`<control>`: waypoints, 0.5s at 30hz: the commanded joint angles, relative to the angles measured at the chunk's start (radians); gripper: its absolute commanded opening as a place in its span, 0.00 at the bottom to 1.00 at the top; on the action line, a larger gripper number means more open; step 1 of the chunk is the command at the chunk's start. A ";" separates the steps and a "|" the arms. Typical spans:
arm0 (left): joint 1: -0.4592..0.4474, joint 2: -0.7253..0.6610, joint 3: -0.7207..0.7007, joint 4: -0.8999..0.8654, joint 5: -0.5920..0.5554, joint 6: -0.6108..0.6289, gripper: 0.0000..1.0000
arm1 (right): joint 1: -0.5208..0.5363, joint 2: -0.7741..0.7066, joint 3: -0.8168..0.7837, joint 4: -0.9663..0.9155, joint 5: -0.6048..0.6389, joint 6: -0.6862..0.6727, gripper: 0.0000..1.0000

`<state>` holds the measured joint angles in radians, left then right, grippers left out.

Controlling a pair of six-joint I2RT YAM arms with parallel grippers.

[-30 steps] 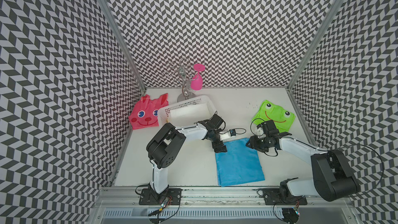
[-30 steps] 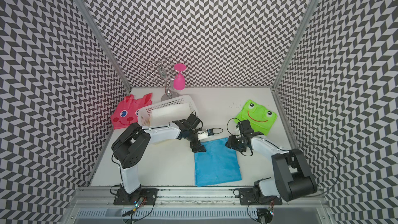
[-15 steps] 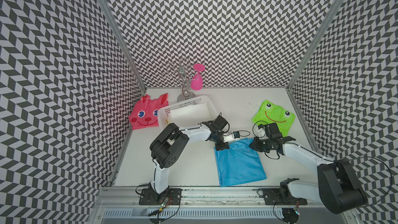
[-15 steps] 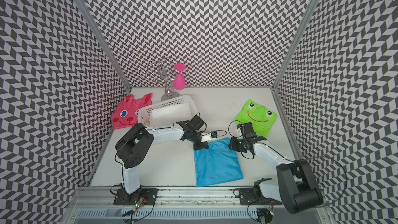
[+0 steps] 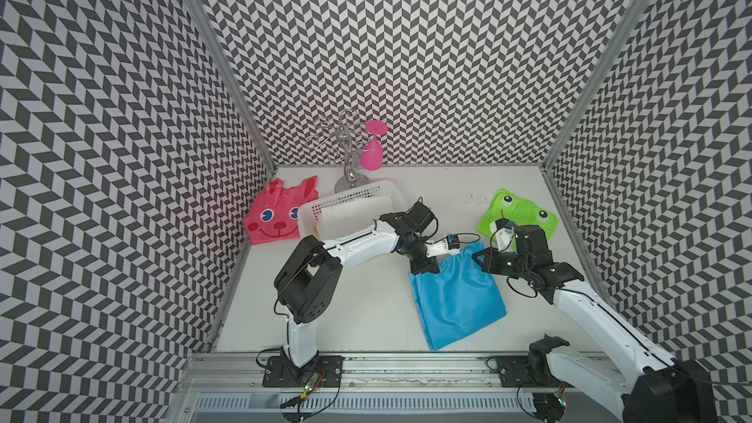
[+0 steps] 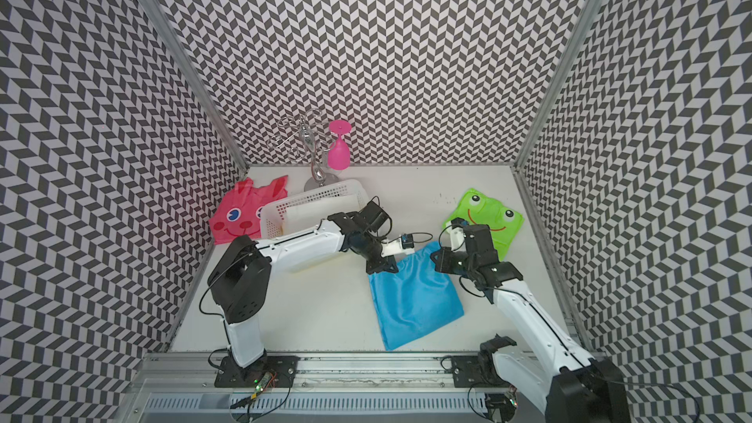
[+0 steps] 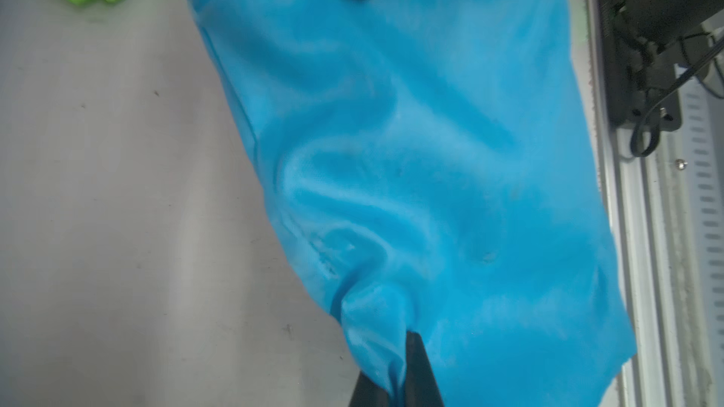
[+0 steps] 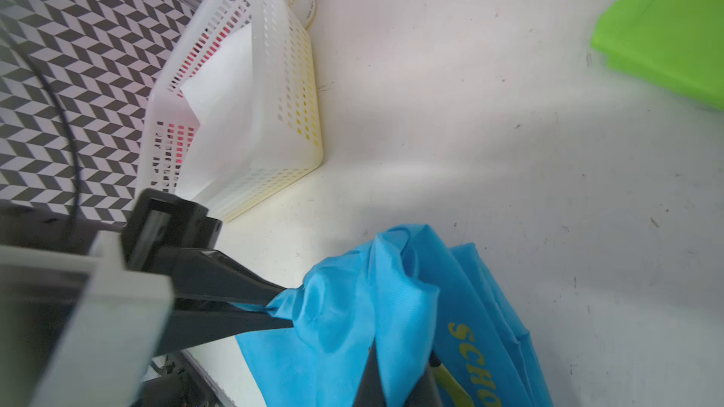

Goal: Put the folded raincoat in the basket
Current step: Pick up the raincoat from the center of the board.

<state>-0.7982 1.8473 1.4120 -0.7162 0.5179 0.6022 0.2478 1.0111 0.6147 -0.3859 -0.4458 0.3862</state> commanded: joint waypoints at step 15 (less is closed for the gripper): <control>0.019 -0.417 0.079 -0.310 -0.128 0.269 0.00 | 0.069 -0.251 -0.067 0.289 -0.319 -0.430 0.66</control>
<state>-0.7845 1.5024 1.4631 -0.9665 0.3927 0.7830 0.2790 0.8085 0.5812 -0.2012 -0.6563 0.1555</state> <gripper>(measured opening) 0.074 0.644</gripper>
